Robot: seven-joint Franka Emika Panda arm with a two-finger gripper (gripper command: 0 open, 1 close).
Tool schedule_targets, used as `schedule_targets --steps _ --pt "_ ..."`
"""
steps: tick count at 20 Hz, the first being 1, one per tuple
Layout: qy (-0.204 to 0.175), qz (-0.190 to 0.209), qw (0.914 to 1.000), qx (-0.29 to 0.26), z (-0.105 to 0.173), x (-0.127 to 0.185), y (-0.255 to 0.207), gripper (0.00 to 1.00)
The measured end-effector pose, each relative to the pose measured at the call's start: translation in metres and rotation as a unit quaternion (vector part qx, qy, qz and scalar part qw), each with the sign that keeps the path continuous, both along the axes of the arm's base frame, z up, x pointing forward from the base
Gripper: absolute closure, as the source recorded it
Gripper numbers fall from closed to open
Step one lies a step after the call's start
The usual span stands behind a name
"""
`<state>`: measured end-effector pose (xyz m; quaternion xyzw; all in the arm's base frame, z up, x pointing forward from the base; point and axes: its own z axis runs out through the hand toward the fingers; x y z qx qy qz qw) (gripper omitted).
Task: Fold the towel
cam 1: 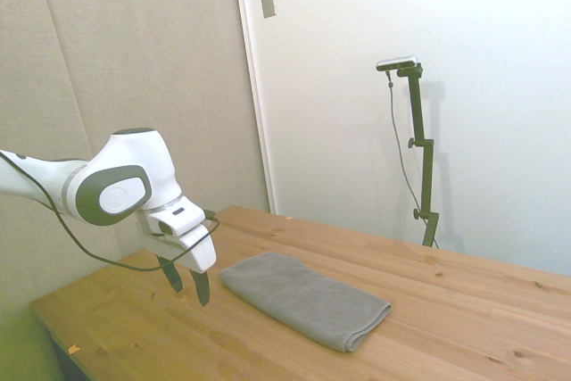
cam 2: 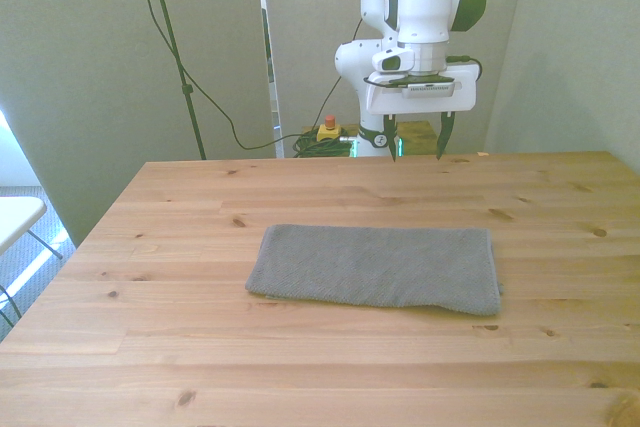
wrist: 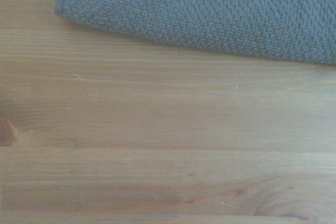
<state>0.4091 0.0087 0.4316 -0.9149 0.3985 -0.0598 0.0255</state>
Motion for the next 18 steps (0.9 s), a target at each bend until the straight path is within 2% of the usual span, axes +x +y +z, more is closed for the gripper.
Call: schedule_targets --steps 5,11,15,18 --pt "0.003 -0.002 1.0 0.003 -0.003 0.004 -0.003 0.0" --pt "-0.013 -0.014 0.9998 0.001 0.014 0.054 0.012 0.0" --pt "-0.015 -0.04 0.9977 -0.053 0.013 0.105 0.047 0.0" --pt "-0.014 -0.063 0.9909 -0.118 0.002 0.145 0.082 0.0"
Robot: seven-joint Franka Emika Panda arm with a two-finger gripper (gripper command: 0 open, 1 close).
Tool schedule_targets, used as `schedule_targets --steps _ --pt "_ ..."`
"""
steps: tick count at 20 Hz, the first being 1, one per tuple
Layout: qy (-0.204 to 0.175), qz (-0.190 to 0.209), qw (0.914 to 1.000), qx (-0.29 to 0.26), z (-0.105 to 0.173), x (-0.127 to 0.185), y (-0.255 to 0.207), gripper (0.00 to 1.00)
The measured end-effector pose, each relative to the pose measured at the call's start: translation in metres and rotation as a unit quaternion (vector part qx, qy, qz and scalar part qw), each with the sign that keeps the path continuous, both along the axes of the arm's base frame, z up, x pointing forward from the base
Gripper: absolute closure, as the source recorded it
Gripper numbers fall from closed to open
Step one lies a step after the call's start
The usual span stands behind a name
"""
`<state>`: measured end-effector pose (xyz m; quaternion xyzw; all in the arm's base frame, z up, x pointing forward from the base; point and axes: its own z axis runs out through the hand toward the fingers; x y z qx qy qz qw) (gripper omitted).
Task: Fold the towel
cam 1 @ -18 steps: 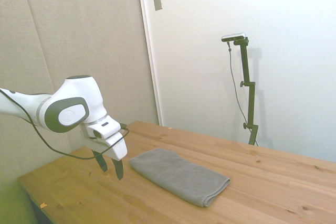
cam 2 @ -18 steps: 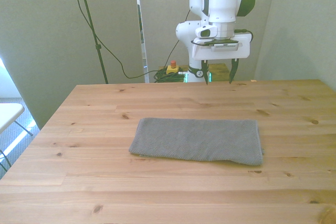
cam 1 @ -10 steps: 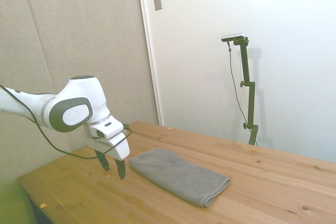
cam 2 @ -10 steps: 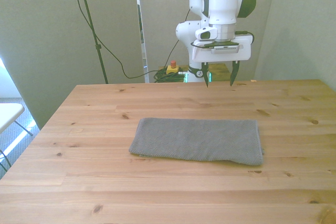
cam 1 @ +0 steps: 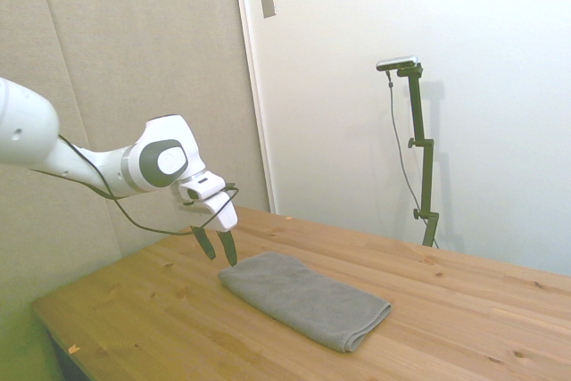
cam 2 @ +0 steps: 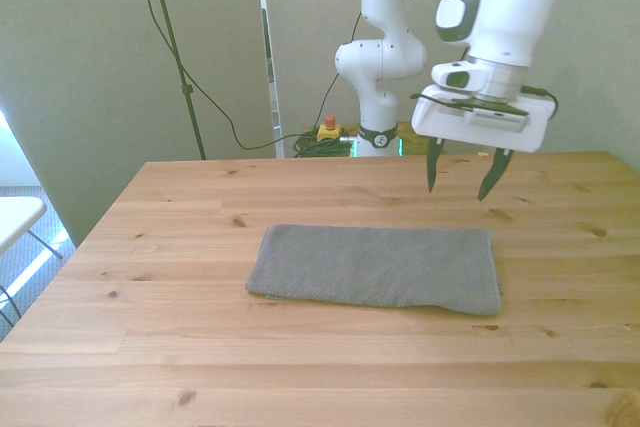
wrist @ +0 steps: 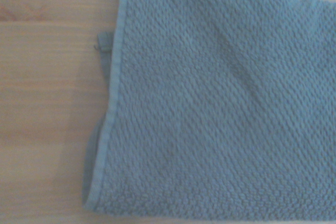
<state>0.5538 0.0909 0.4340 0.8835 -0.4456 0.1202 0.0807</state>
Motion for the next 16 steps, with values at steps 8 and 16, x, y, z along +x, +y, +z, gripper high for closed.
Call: schedule_targets --steps 8,16 --pt "0.018 -0.035 0.9927 -0.114 -0.022 0.057 0.085 0.0" --pt "0.04 -0.046 0.9852 -0.16 -0.057 0.097 0.112 0.0"
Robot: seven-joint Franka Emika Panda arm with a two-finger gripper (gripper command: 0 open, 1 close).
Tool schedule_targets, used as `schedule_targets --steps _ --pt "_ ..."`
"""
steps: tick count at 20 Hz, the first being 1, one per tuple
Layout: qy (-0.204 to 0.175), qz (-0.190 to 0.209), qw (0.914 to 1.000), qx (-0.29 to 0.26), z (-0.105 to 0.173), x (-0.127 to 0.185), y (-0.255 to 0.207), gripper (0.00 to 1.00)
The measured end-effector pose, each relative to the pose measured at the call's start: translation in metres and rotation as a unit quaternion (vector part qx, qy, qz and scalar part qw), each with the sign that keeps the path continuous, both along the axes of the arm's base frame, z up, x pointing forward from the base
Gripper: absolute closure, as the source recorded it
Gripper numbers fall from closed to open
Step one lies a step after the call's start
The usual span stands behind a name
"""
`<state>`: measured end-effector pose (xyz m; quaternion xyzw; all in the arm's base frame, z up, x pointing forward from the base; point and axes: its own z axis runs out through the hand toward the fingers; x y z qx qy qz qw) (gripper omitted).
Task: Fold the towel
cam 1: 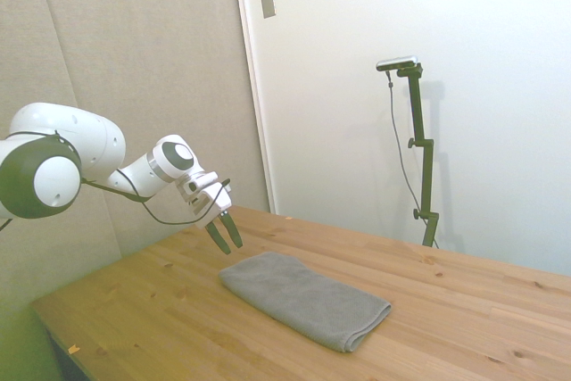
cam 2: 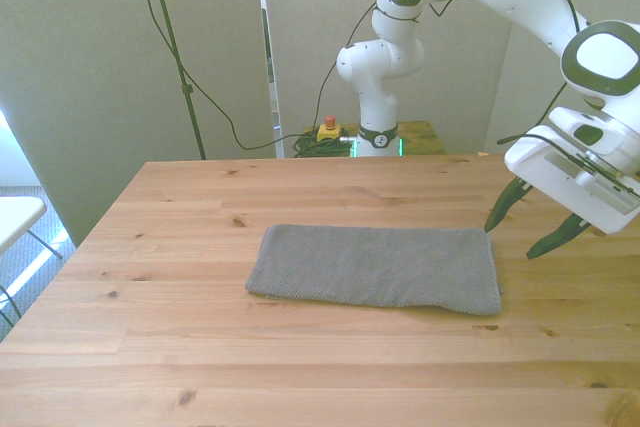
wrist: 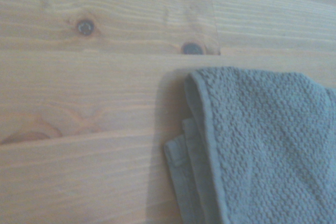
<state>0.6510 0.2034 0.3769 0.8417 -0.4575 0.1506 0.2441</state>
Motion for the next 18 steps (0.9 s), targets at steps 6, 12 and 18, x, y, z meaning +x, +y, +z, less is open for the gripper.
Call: schedule_targets --steps 6,12,18 --pt "0.007 -0.008 0.9999 -0.011 -0.019 0.014 0.0 0.0" --pt "0.016 -0.012 0.9996 -0.018 -0.032 0.017 -0.007 0.0" --pt "0.022 -0.014 0.9994 -0.023 -0.034 0.019 -0.019 0.0"
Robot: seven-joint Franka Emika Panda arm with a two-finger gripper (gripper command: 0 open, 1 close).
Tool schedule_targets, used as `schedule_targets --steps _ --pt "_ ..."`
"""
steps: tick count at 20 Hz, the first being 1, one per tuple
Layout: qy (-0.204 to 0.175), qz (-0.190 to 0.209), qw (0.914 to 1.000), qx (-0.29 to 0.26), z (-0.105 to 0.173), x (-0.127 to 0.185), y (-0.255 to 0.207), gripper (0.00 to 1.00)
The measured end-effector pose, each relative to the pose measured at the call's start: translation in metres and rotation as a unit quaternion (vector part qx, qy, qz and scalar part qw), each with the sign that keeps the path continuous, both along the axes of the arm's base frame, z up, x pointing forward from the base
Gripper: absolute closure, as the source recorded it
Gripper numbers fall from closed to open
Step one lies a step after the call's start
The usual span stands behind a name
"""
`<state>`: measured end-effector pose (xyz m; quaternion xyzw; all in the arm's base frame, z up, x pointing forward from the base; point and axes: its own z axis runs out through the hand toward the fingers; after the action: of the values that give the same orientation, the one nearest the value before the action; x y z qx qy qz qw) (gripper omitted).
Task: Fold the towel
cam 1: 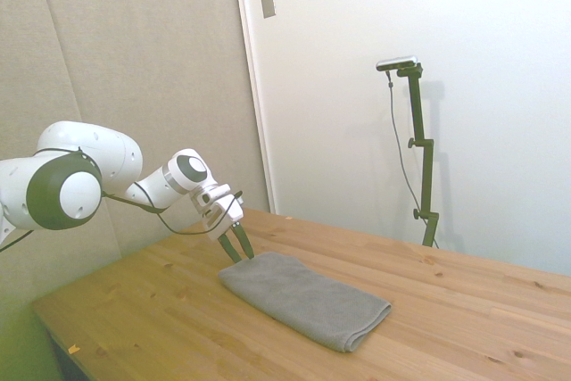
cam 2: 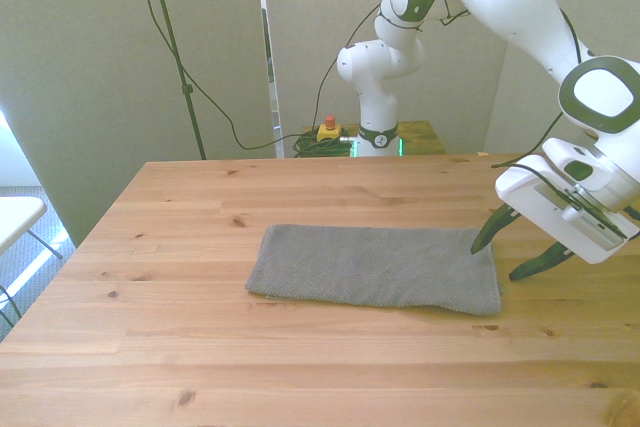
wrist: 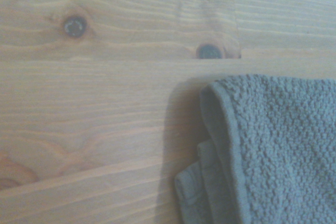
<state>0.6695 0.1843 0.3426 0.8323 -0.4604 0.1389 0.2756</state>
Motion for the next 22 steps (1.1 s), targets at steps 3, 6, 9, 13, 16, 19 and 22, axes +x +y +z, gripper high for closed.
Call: schedule_targets --steps 3,6,9,13,16,19,22 --pt "0.002 -0.001 1.0 0.001 -0.001 0.002 -0.01 1.0" --pt "0.001 0.0 1.0 0.004 0.0 0.002 -0.017 1.0" --pt "-0.003 0.004 1.0 0.008 0.0 0.0 -0.019 1.0" --pt "-0.005 0.008 0.9999 0.012 -0.001 -0.005 -0.022 1.0" --pt "-0.002 0.01 0.9999 0.012 -0.005 -0.009 -0.025 1.0" --pt "0.0 0.011 0.9999 0.013 -0.008 -0.012 -0.027 1.0" --pt "-0.006 0.018 0.9996 0.02 -0.009 -0.014 -0.028 1.0"
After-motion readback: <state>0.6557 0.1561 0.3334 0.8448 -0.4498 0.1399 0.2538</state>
